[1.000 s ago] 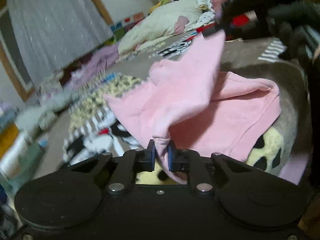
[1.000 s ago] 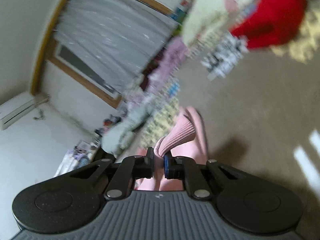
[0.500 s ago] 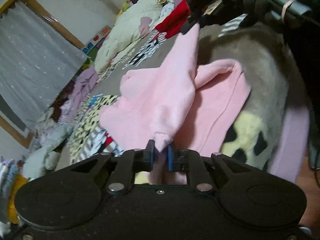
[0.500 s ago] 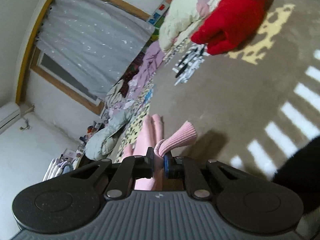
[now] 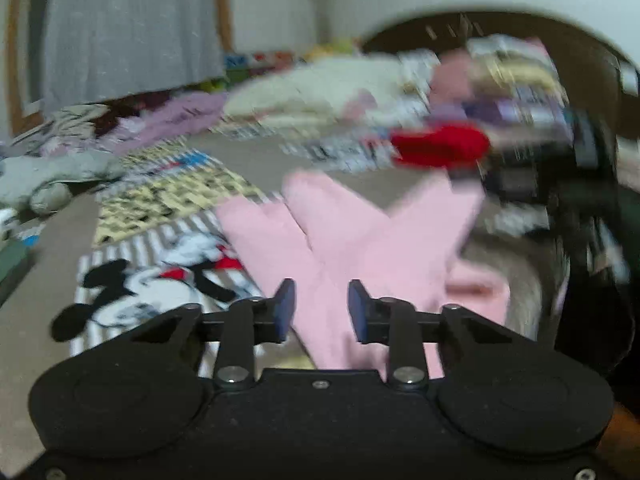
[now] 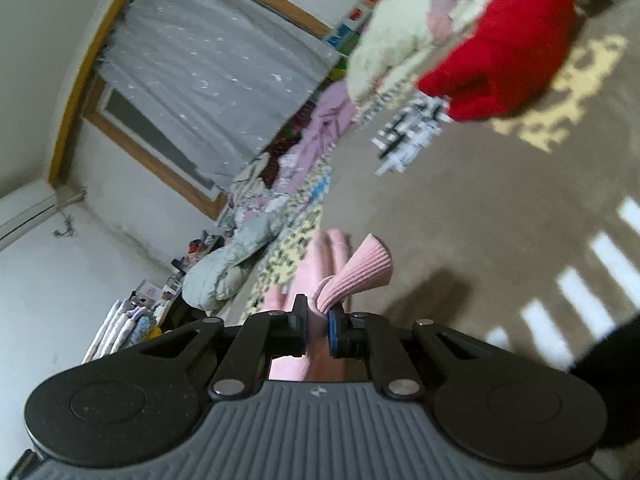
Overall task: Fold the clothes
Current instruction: 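Lift the pink sleeve with the right tool while the left tool grasps the sweatshirt, then fold the pink sweatshirt lengthwise with the right tool over the left tool's grip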
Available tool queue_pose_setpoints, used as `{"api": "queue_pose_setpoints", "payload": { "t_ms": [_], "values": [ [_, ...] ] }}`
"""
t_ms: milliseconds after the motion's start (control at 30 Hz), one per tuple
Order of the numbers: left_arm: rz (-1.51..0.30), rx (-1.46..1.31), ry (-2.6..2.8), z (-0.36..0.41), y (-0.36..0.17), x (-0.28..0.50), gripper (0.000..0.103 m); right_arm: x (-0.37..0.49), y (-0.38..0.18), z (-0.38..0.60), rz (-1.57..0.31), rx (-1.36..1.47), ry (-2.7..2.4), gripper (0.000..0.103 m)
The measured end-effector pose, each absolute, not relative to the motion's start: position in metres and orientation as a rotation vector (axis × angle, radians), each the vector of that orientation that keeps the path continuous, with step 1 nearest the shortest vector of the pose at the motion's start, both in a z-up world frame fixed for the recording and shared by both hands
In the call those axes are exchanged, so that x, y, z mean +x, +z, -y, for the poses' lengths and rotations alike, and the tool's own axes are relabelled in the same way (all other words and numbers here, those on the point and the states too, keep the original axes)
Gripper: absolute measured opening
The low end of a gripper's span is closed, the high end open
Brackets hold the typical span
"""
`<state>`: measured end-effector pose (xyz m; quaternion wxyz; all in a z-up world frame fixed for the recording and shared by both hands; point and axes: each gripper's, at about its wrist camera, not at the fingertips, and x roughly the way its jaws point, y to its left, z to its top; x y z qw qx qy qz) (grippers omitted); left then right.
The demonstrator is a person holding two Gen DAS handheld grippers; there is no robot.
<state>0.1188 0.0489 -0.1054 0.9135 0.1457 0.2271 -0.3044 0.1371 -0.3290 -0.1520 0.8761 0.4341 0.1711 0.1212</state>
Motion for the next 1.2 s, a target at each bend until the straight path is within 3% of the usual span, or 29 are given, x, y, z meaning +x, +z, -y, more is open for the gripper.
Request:
{"api": "queue_pose_setpoints", "payload": {
  "t_ms": [67, 100, 167, 400, 467, 533, 567, 767, 1033, 1100, 1200],
  "values": [
    [-0.544, 0.488, -0.646, -0.02, -0.133, 0.118, 0.025, 0.138, -0.148, 0.329, -0.344, 0.9, 0.26, 0.012],
    [-0.541, 0.599, -0.633, -0.009, -0.149, 0.112, 0.019, 0.139, -0.148, 0.33, -0.346, 0.902, 0.259, 0.012],
    [-0.536, 0.577, -0.644, -0.009, -0.145, 0.105, 0.013, 0.142, -0.15, 0.331, -0.355, 0.905, 0.252, 0.012],
    [-0.492, 0.368, -0.66, -0.036, -0.114, 0.111, 0.014, 0.144, -0.149, 0.335, -0.363, 0.889, 0.267, 0.012],
    [-0.508, 0.402, -0.691, -0.021, -0.121, 0.111, 0.022, 0.144, -0.146, 0.333, -0.369, 0.873, 0.263, 0.012],
    [-0.501, 0.467, -0.732, -0.006, -0.127, 0.103, 0.036, 0.143, -0.141, 0.33, -0.373, 0.846, 0.252, 0.012],
    [-0.486, 0.489, -0.749, -0.001, -0.128, 0.097, 0.049, 0.143, -0.139, 0.33, -0.372, 0.835, 0.251, 0.012],
    [-0.421, 0.612, -0.724, 0.02, -0.137, 0.089, 0.05, 0.147, -0.113, 0.316, -0.368, 0.733, 0.234, 0.012],
    [-0.375, 0.679, -0.668, 0.016, -0.144, 0.089, 0.043, 0.17, -0.078, 0.304, -0.395, 0.698, 0.226, 0.012],
    [-0.354, 0.711, -0.649, 0.013, -0.145, 0.088, 0.022, 0.18, -0.072, 0.3, -0.42, 0.69, 0.223, 0.012],
    [-0.333, 0.716, -0.642, 0.009, -0.143, 0.088, 0.013, 0.192, -0.065, 0.291, -0.446, 0.672, 0.217, 0.012]
  ]
}}
